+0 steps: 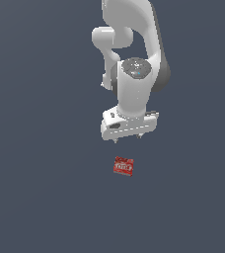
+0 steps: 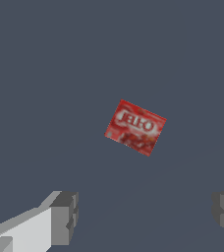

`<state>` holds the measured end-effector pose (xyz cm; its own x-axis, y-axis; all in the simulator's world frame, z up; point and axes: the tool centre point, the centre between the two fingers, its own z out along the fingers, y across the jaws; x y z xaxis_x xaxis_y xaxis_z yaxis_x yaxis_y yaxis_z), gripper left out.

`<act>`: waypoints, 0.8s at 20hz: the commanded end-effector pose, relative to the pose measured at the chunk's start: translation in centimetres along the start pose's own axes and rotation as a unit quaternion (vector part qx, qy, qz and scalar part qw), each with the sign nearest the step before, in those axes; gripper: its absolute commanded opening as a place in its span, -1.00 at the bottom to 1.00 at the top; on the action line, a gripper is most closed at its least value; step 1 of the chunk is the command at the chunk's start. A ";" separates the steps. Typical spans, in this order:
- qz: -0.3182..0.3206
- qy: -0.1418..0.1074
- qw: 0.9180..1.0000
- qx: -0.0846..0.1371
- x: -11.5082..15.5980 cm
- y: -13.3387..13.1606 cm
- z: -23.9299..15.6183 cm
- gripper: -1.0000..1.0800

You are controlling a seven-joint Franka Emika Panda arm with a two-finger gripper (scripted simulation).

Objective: Pick up the object and move it to a goal position.

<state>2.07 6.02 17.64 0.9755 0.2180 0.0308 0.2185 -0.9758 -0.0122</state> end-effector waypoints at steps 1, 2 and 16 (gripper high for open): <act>-0.023 -0.001 1.000 -0.001 0.2 0.1 0.4 0.92; -0.033 -0.002 0.999 -0.002 0.3 0.1 0.6 0.92; -0.224 -0.011 0.975 -0.006 2.1 0.8 4.3 0.92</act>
<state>4.15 5.82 13.79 0.8099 0.5865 0.0107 0.5865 -0.8099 0.0088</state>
